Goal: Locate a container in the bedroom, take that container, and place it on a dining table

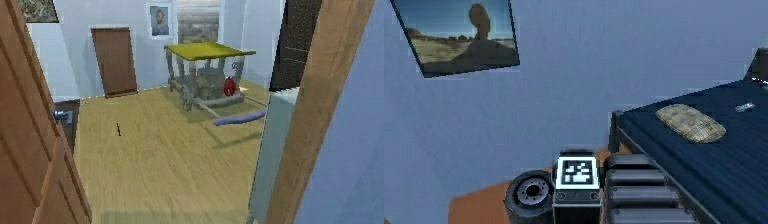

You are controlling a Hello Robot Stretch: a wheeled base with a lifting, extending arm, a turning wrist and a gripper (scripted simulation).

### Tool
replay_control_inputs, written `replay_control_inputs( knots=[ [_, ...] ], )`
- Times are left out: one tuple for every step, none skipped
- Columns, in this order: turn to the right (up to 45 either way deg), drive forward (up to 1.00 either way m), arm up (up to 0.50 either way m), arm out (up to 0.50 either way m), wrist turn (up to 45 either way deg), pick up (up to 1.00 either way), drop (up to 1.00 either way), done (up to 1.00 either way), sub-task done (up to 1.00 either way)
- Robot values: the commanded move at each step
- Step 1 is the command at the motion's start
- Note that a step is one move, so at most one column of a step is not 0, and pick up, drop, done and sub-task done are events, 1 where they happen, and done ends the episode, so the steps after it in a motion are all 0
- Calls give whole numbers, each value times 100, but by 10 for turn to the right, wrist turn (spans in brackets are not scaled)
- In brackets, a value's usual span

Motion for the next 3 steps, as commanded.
replay_control_inputs(
  knots=[
    [0,100,0,0,0,0,0,0,0],
    [-60,0,0,0,0,0,0,0,0],
    [0,10,0,0,0,0,0,0,0]
  ],
)
